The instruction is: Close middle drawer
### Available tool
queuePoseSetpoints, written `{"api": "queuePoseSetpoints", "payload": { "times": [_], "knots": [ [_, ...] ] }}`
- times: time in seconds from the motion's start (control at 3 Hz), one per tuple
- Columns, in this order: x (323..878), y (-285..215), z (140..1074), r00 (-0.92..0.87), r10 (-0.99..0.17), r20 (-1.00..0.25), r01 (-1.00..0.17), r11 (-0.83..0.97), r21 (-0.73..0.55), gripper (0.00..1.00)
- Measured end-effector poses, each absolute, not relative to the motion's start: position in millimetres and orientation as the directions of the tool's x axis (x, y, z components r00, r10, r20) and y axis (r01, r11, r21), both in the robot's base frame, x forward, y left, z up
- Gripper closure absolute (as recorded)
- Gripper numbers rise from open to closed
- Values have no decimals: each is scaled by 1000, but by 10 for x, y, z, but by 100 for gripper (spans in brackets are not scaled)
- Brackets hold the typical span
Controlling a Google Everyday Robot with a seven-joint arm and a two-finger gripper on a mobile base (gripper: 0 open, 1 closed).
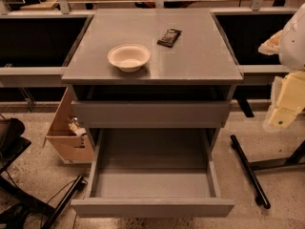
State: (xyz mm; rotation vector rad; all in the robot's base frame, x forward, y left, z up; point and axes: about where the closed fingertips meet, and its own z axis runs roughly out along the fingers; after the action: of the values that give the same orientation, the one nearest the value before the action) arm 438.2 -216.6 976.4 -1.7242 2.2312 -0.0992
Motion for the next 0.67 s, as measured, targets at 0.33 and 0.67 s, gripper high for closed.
{"api": "queuePoseSetpoints", "payload": {
  "times": [0.33, 0.67],
  "knots": [
    [4384, -2169, 9817, -221, -955, -199, -929, 268, -255, 0],
    [4411, -2188, 10197, -220, -965, -144, -912, 256, -321, 0]
  ]
}}
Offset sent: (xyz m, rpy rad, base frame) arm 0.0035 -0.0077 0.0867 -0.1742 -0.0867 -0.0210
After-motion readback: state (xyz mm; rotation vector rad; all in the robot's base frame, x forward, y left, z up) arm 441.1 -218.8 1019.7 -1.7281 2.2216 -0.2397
